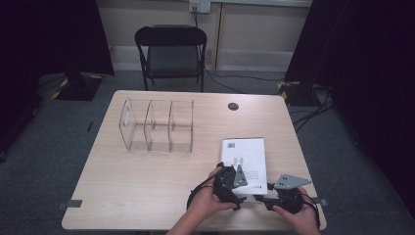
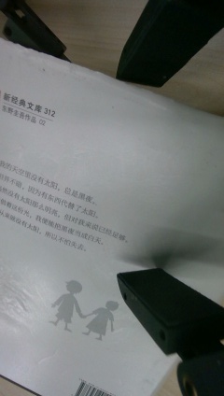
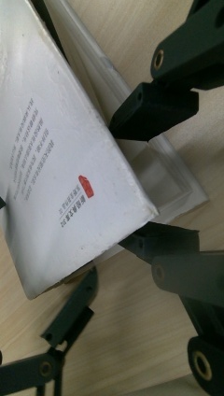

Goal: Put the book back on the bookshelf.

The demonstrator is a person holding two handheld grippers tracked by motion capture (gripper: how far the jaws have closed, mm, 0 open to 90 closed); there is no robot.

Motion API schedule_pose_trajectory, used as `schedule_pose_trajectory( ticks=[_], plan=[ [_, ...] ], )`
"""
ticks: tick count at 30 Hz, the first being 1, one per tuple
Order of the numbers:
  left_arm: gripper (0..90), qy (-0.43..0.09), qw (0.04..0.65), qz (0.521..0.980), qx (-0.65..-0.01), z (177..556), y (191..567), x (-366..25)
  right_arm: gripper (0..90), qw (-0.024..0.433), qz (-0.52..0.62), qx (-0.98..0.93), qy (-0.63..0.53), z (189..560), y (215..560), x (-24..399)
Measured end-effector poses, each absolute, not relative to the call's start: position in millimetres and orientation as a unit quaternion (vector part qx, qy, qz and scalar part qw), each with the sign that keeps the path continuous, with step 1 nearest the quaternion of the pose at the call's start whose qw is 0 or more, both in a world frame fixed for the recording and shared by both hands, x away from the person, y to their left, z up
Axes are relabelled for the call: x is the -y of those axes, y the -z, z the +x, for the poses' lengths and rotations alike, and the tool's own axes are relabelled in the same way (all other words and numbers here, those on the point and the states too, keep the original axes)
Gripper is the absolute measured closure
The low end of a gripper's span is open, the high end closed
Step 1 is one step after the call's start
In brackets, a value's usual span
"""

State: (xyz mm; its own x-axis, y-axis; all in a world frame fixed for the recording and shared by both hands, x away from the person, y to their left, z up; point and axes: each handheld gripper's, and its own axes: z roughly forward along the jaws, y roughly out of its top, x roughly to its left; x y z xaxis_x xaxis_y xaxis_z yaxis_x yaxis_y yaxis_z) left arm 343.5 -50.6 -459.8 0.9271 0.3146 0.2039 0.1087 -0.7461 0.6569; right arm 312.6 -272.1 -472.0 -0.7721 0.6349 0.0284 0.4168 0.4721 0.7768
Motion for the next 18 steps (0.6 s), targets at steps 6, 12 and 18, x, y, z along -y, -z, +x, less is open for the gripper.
schedule_pose_trajectory(
  ticks=[6, 12, 18],
  plan=[
    [0.0, -0.169, 0.333, 0.921, -0.113, 344.7, 460.3, 58.3, 48.6, 0.132, 0.310, -0.848, -0.409, 313.4, 469.4, 271.5],
    [0.0, -0.190, 0.332, 0.916, -0.117, 345.2, 463.0, 64.1, 48.6, 0.130, 0.309, -0.849, -0.410, 314.2, 468.4, 271.3],
    [0.0, -0.211, 0.319, 0.918, -0.104, 347.3, 464.7, 69.1, 48.6, 0.129, 0.309, -0.849, -0.408, 314.5, 468.1, 271.3]
  ],
)
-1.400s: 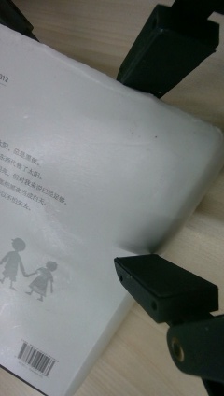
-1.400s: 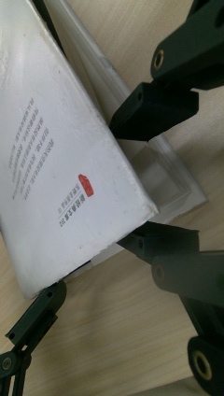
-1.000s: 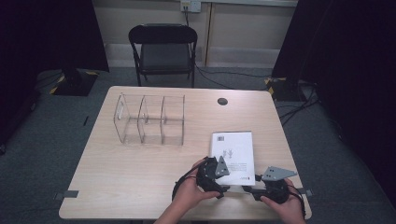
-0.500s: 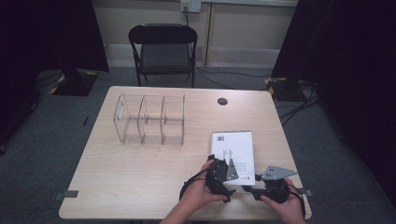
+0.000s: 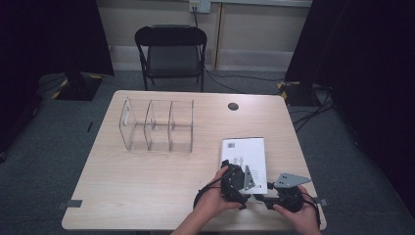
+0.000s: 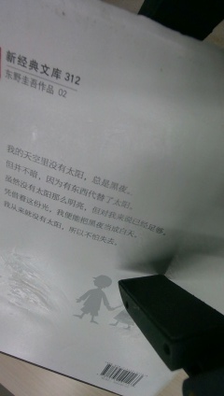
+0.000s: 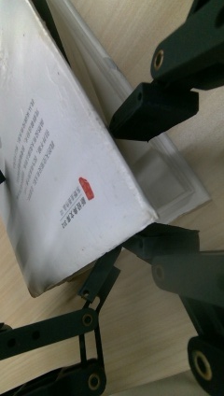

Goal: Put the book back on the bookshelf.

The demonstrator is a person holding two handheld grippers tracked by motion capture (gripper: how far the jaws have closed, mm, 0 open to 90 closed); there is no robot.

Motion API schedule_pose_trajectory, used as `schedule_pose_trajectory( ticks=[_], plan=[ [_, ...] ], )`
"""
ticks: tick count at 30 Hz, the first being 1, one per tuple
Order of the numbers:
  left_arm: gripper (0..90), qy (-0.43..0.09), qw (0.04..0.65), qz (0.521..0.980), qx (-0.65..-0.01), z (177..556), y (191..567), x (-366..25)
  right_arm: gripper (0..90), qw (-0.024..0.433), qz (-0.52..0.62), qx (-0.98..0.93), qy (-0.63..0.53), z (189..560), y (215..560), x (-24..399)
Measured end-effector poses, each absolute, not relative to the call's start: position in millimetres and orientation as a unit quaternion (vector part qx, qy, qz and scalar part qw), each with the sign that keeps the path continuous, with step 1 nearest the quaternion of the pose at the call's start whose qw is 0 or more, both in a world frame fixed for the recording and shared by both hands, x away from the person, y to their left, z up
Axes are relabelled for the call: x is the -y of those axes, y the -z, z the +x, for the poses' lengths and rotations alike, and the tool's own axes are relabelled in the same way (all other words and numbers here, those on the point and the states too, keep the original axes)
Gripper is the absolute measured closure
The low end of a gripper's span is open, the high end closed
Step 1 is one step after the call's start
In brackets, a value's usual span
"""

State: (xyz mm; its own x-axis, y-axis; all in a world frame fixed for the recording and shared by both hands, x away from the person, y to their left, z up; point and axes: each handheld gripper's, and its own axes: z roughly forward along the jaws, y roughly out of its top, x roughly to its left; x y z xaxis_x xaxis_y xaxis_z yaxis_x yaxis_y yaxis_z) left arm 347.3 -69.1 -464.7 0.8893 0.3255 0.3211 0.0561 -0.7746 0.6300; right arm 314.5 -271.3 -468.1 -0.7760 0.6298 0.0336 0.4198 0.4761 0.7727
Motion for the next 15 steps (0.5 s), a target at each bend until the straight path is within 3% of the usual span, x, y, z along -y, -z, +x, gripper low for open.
schedule_pose_trajectory(
  ticks=[6, 15],
  plan=[
    [0.5, -0.222, 0.312, 0.917, -0.107, 344.9, 466.7, 72.5, 48.6, 0.126, 0.309, -0.851, -0.406, 314.6, 469.3, 271.6],
    [19.8, -0.226, 0.331, 0.912, -0.091, 340.0, 461.0, 66.0, 48.2, 0.121, 0.315, -0.846, -0.413, 316.9, 471.8, 273.4]
  ],
)
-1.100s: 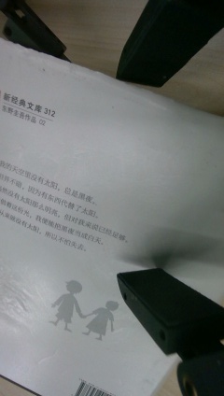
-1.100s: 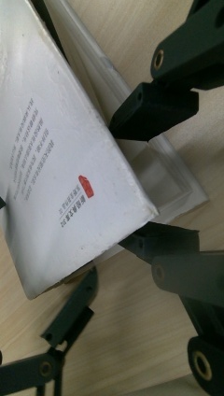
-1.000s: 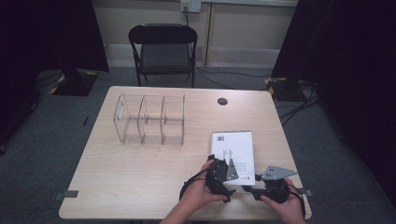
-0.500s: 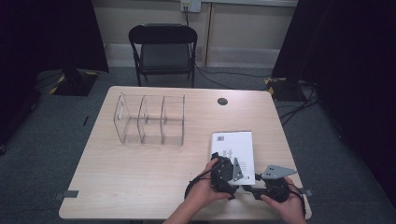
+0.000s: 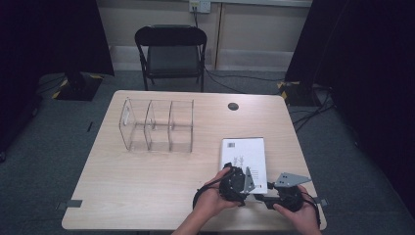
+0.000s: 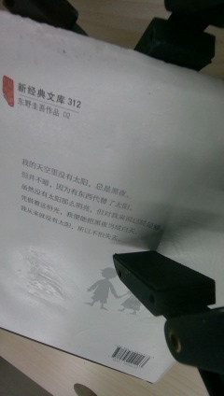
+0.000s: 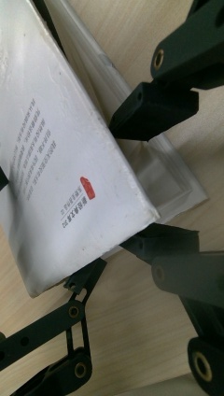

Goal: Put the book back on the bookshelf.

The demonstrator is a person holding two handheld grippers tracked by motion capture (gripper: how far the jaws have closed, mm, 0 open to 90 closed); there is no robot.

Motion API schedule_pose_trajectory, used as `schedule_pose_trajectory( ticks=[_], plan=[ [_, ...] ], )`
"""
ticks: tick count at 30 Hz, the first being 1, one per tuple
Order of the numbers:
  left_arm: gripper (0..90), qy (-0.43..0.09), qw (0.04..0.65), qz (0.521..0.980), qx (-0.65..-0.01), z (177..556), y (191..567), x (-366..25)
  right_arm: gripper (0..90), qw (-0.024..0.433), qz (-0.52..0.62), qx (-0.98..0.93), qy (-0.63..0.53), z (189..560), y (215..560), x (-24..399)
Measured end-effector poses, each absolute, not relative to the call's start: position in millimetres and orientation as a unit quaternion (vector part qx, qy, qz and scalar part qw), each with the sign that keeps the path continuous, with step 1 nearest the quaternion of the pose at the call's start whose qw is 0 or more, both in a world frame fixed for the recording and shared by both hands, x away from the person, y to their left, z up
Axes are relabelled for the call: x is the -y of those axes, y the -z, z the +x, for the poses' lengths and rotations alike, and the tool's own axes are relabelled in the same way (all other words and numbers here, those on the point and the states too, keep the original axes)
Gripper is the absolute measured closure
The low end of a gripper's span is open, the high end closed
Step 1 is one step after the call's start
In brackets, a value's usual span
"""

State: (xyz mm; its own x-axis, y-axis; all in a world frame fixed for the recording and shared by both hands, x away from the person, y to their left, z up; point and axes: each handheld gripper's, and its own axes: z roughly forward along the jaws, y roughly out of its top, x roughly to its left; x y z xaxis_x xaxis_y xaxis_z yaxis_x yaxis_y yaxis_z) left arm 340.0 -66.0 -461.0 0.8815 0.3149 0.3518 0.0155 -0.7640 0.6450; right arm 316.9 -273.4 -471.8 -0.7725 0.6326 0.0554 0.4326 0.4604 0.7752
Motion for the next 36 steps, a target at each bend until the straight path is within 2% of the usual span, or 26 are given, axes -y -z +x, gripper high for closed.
schedule_pose_trajectory(
  ticks=[18, 28, 30, 32, 36],
  plan=[
    [23.4, -0.215, 0.327, 0.917, -0.084, 340.5, 455.1, 64.4, 45.6, 0.136, 0.316, -0.849, -0.401, 311.4, 475.8, 284.5],
    [23.3, -0.212, 0.322, 0.919, -0.083, 340.2, 454.3, 64.4, 45.1, 0.152, 0.328, -0.841, -0.402, 323.8, 477.1, 284.6],
    [22.4, -0.209, 0.327, 0.918, -0.083, 340.9, 453.8, 63.7, 45.2, 0.146, 0.333, -0.838, -0.407, 324.0, 477.5, 285.2],
    [19.9, -0.189, 0.356, 0.909, -0.106, 342.3, 454.4, 62.2, 45.3, 0.148, 0.334, -0.837, -0.408, 323.7, 476.9, 284.5],
    [15.1, -0.193, 0.346, 0.913, -0.097, 341.9, 453.4, 63.6, 45.8, 0.155, 0.333, -0.834, -0.412, 322.5, 474.5, 283.2]
  ],
)
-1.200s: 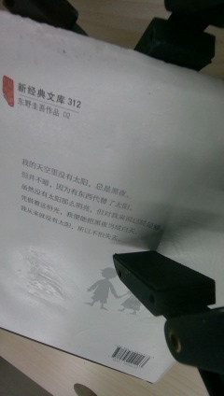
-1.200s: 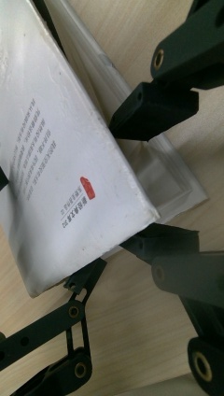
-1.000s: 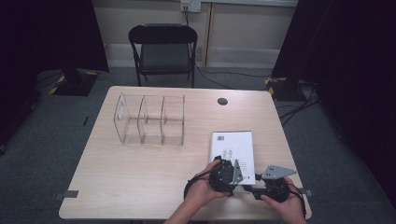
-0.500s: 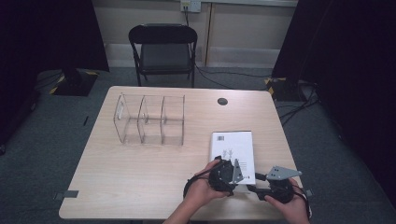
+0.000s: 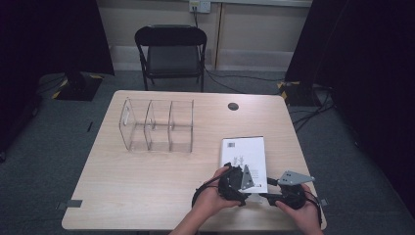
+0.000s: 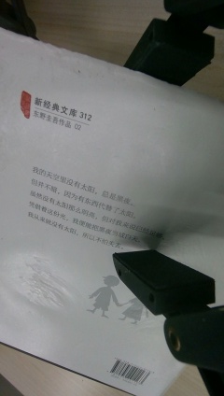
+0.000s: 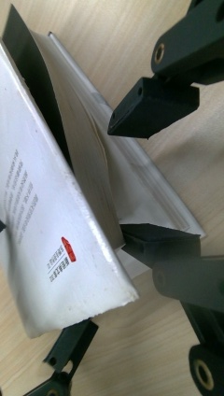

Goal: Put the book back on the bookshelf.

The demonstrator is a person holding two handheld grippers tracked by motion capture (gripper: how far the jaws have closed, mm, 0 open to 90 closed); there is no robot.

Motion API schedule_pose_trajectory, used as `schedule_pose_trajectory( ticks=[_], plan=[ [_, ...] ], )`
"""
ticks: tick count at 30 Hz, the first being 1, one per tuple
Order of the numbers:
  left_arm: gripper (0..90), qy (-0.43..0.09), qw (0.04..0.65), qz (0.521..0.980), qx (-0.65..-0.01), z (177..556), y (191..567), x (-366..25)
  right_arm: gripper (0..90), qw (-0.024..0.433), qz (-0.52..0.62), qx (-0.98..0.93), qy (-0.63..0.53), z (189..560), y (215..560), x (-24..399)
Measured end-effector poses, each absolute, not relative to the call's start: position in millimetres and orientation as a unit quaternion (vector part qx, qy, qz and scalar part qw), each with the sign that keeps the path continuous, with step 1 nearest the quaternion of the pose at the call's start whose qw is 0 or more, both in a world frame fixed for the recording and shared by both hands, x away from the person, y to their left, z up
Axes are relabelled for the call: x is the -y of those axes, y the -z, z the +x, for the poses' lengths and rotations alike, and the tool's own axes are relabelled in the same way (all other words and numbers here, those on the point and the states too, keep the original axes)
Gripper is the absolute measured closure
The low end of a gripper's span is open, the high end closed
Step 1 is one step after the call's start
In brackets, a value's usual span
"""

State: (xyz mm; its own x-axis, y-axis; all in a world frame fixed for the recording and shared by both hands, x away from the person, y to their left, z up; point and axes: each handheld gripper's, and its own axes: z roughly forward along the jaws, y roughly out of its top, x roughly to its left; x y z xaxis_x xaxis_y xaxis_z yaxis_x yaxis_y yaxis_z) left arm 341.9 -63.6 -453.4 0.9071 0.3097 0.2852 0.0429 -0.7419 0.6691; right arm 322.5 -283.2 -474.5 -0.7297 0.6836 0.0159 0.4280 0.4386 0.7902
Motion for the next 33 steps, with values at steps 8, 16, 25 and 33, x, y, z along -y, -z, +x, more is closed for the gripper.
schedule_pose_trajectory(
  ticks=[8, 16, 25, 33],
  plan=[
    [8.7, -0.216, 0.340, 0.910, -0.097, 345.2, 456.8, 72.9, 45.8, 0.152, 0.337, -0.829, -0.419, 323.1, 470.6, 282.3],
    [15.2, -0.221, 0.331, 0.914, -0.082, 348.5, 451.6, 73.1, 45.9, 0.139, 0.342, -0.824, -0.431, 325.4, 470.0, 283.6],
    [30.7, -0.231, 0.305, 0.923, -0.040, 343.6, 443.5, 74.5, 42.8, 0.131, 0.336, -0.819, -0.446, 327.8, 472.2, 289.7],
    [36.2, -0.211, 0.295, 0.931, -0.035, 349.6, 426.4, 69.2, 34.5, 0.137, 0.300, -0.832, -0.445, 326.1, 474.6, 296.5]
  ],
)
